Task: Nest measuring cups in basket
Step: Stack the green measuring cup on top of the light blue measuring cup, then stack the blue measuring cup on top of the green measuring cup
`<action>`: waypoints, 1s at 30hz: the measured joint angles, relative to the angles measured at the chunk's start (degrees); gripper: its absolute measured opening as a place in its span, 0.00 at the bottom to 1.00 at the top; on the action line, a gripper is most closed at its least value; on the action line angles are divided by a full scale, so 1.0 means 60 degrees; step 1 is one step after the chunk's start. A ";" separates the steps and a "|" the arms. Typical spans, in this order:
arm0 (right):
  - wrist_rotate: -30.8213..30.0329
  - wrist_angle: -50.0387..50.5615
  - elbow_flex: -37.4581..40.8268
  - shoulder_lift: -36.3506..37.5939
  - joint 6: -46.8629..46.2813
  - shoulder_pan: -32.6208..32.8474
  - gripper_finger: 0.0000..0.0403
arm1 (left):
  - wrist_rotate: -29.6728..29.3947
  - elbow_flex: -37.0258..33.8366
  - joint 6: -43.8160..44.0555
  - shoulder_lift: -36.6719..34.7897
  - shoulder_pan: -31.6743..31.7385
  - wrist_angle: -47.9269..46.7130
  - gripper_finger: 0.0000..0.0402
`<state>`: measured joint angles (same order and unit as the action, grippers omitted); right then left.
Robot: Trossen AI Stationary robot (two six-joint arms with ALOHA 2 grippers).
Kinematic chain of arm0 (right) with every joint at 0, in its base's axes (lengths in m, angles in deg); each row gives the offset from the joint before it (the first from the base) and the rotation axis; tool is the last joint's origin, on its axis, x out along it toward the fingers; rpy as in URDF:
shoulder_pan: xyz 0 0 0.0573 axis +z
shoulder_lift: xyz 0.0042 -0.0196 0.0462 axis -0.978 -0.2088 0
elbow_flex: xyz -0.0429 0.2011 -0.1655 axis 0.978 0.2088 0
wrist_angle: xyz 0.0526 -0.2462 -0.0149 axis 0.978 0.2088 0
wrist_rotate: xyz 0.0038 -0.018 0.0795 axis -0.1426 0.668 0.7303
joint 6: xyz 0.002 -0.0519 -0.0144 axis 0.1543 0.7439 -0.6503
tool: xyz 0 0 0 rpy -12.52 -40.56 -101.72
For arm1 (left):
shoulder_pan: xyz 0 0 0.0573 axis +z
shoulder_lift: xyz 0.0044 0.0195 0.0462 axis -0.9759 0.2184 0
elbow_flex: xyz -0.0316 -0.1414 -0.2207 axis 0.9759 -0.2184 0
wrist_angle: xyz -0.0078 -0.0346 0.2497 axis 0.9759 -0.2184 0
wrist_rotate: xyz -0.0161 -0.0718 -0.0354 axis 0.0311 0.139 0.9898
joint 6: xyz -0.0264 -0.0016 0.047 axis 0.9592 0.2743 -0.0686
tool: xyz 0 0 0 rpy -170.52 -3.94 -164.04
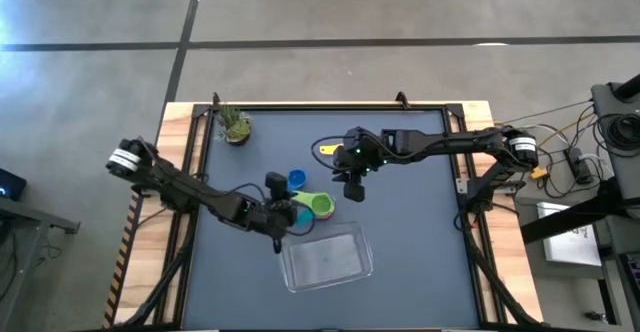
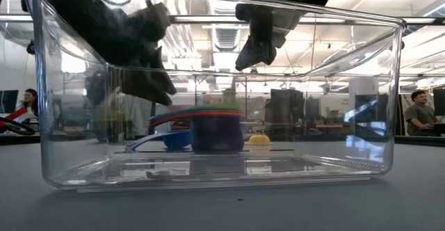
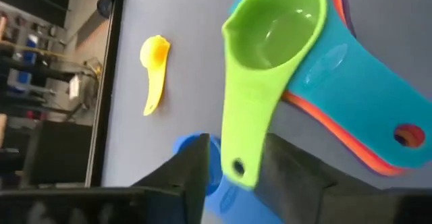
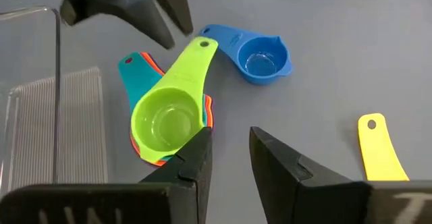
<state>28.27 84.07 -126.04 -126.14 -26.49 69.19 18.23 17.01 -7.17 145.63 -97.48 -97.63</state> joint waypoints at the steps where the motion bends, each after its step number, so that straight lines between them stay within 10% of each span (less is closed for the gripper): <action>1: 0.0000 0.0000 0.0000 0.0000 0.0001 0.0000 0.22 | 0.0026 0.0000 0.0184 -0.0182 0.0000 -0.0235 0.33; 12: 0.0000 0.0026 0.0140 0.0000 0.0012 0.0000 0.20 | 0.0087 -0.0563 0.1981 -0.2047 0.0319 -0.0938 0.48; 17: 0.0000 0.0019 0.0345 0.0000 0.0004 0.0000 0.21 | 0.1684 -0.1467 0.3864 -0.2594 0.1078 -0.0534 0.46; 30: 0.0000 -0.0102 0.0525 0.0000 -0.0032 0.0000 0.20 | 0.2526 -0.1704 0.5855 -0.1292 0.1337 0.0246 0.50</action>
<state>28.26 83.46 -122.89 -126.14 -26.68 69.19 33.39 6.79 27.96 137.87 -89.46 -96.16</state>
